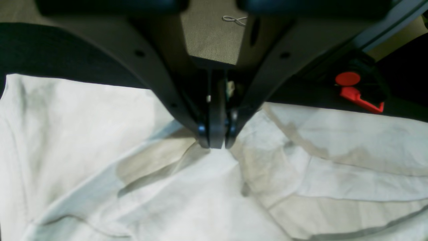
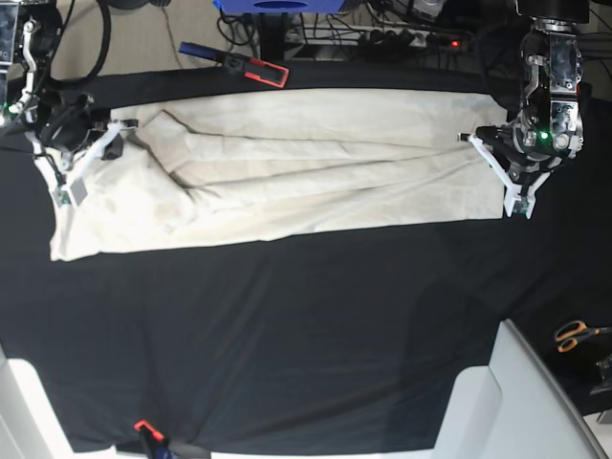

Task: Fold the T-shirt properly
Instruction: 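Hold the folded strip ends with both grippers and smooth it, then open both grippers and raise them off the shirt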

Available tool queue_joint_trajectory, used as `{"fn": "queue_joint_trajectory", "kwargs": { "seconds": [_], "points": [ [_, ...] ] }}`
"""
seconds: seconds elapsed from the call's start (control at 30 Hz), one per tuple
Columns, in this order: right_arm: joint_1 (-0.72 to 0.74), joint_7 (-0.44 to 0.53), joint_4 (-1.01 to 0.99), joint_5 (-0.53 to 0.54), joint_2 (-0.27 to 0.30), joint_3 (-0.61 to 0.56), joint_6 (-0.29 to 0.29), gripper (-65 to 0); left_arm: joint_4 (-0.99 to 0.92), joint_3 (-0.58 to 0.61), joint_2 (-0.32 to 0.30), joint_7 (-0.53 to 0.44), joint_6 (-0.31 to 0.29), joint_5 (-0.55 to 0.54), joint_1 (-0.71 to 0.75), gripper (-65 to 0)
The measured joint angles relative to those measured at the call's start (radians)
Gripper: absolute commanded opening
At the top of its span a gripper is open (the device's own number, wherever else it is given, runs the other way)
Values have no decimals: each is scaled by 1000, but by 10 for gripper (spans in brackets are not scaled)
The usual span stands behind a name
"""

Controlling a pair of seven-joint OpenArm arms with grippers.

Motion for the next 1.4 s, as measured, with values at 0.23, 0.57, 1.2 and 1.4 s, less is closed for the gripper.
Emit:
{"fn": "queue_joint_trajectory", "kwargs": {
  "seconds": [0.23,0.57,1.2,1.4],
  "points": [
    [0,0,0,-1,-12,2,0,-548,2,-10,-4,0,0,1,0,-650],
    [-15,-4,0,0,-35,143,-80,-333,6,-89,-5,1,0,-2,-10,-281],
    [410,-3,-416,-5,49,177,239,-621,55,-238,-4,9,-1,-3,-26,-650],
    [525,131,-661,-4,94,172,257,-644,-15,-231,74,-92,-4,-3,-95,-650]
  ]
}}
